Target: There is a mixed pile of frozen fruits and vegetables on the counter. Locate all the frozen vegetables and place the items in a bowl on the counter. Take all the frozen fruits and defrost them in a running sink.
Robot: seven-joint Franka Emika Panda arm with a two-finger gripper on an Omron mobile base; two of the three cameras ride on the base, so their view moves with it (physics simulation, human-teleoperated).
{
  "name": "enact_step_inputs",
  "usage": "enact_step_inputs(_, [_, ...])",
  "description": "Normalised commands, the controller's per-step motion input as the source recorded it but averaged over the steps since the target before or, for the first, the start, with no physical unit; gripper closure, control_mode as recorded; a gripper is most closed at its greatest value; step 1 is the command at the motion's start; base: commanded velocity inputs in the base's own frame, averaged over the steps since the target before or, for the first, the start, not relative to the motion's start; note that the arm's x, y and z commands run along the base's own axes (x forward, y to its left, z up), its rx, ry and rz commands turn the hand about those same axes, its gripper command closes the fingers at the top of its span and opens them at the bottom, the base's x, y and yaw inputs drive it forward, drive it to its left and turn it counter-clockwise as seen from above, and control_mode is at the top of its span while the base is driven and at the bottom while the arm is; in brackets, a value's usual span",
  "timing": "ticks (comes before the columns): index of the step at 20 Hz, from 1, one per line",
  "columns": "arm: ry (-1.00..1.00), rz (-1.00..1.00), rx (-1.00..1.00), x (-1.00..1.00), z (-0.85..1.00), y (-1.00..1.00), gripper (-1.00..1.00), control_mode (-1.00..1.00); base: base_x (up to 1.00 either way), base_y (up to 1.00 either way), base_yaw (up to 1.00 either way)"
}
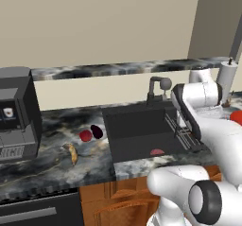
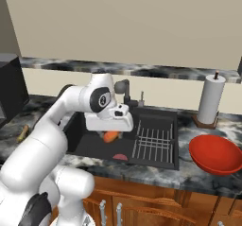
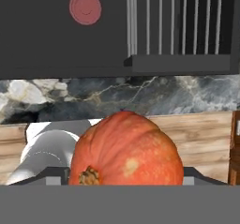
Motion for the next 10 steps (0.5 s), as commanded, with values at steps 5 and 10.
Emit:
enact_step_inputs(5, [-0.05,0.00,0.00,-0.07,0.33,-0.85,1.00,-1.00,0.00,0.00,0.00])
enact_step_inputs(10, [-0.01,-0.02,0.00,-0.02,0.27,-0.81,1.00,-1.00,0.00,0.00,0.00])
